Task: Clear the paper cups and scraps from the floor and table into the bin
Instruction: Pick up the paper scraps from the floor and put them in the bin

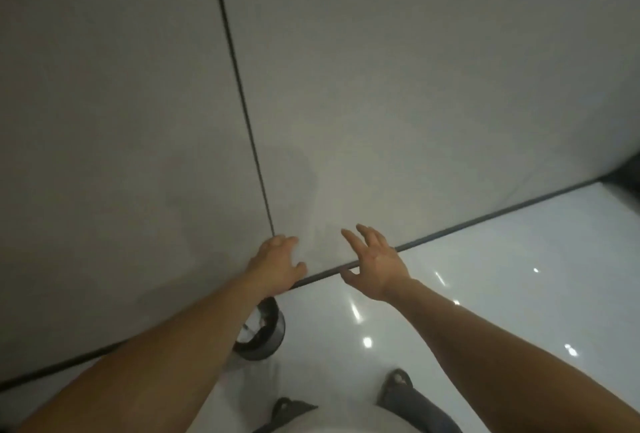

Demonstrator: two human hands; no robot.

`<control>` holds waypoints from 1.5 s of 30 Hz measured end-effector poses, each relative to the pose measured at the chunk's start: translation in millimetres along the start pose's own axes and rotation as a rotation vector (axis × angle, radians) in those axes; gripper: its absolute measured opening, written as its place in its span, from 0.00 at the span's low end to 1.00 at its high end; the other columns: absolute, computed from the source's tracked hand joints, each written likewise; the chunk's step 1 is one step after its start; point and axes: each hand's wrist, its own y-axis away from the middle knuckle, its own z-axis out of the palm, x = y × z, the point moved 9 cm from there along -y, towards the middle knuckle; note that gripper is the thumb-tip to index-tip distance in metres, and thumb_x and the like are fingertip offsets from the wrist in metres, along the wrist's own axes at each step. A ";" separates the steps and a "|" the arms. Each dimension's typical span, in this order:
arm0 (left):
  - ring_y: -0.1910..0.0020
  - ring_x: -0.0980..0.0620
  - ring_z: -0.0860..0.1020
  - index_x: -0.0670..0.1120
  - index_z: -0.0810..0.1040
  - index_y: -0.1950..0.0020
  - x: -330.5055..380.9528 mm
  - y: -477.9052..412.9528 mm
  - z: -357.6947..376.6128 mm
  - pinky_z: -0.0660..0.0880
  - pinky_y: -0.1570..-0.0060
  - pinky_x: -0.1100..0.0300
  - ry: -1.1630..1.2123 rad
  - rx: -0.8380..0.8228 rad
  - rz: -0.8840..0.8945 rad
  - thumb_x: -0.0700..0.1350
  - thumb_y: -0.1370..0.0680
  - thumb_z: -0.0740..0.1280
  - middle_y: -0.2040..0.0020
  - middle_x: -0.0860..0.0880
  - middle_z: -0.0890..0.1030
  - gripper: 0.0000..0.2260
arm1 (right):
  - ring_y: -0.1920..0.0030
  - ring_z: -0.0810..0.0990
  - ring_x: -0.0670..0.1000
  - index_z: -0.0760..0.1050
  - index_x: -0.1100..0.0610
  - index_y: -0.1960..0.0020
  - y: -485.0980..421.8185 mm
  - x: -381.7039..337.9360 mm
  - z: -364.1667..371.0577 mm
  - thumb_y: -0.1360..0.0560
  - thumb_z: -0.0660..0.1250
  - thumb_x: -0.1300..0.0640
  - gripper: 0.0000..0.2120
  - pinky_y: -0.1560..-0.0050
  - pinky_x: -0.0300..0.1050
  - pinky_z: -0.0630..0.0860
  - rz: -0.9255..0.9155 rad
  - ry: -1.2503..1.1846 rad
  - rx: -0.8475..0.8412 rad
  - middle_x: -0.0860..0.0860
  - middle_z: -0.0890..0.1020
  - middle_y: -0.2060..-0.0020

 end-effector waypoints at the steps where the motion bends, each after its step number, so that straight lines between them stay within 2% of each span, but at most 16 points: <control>1: 0.24 0.48 0.52 0.50 0.53 0.22 25.0 -4.4 7.1 0.54 0.26 0.49 -0.032 -0.021 0.046 0.57 0.22 0.61 0.22 0.47 0.52 0.31 | 0.22 0.46 0.54 0.44 0.44 0.21 12.6 24.2 -5.8 0.24 0.63 0.39 0.40 0.25 0.56 0.58 0.051 -0.015 0.020 0.51 0.49 0.21; 5: 0.24 0.49 0.50 0.51 0.52 0.22 132.5 -18.2 41.0 0.52 0.26 0.49 -0.175 -0.092 0.222 0.59 0.22 0.60 0.22 0.48 0.51 0.32 | 0.22 0.47 0.54 0.44 0.43 0.21 72.8 124.0 -23.7 0.25 0.63 0.39 0.40 0.25 0.54 0.58 0.239 -0.082 0.107 0.51 0.49 0.21; 11: 0.24 0.48 0.51 0.52 0.55 0.23 318.6 -21.0 117.1 0.56 0.27 0.46 -0.352 -0.136 0.458 0.58 0.22 0.60 0.22 0.48 0.53 0.30 | 0.22 0.47 0.53 0.45 0.44 0.21 188.0 277.3 -39.0 0.25 0.63 0.39 0.39 0.27 0.52 0.59 0.491 -0.154 0.184 0.50 0.49 0.21; 22: 0.24 0.48 0.52 0.52 0.56 0.23 583.2 11.6 281.4 0.57 0.28 0.47 -0.507 -0.274 0.771 0.58 0.22 0.60 0.22 0.48 0.54 0.30 | 0.23 0.47 0.53 0.47 0.44 0.21 380.4 492.8 -59.6 0.25 0.63 0.40 0.39 0.27 0.54 0.60 0.843 -0.239 0.259 0.50 0.48 0.22; 27: 0.24 0.48 0.51 0.51 0.56 0.23 676.9 -5.0 326.1 0.56 0.28 0.46 -0.556 -0.321 0.894 0.58 0.22 0.60 0.22 0.48 0.54 0.30 | 0.22 0.46 0.53 0.47 0.44 0.21 417.9 569.1 -63.7 0.25 0.63 0.40 0.39 0.27 0.54 0.60 0.969 -0.275 0.270 0.51 0.48 0.21; 39: 0.24 0.47 0.49 0.51 0.56 0.24 959.3 -64.0 410.9 0.57 0.29 0.45 -0.613 -0.351 1.266 0.58 0.23 0.59 0.23 0.47 0.55 0.30 | 0.23 0.47 0.52 0.49 0.45 0.21 487.1 767.5 -152.5 0.25 0.64 0.39 0.38 0.26 0.53 0.58 1.345 -0.255 0.394 0.50 0.49 0.22; 45: 0.24 0.45 0.49 0.51 0.56 0.24 1045.9 -68.7 461.9 0.56 0.29 0.44 -0.666 -0.406 1.353 0.58 0.23 0.60 0.23 0.47 0.56 0.30 | 0.23 0.47 0.52 0.49 0.44 0.22 517.2 837.1 -160.5 0.25 0.64 0.38 0.39 0.26 0.53 0.58 1.457 -0.296 0.428 0.49 0.49 0.22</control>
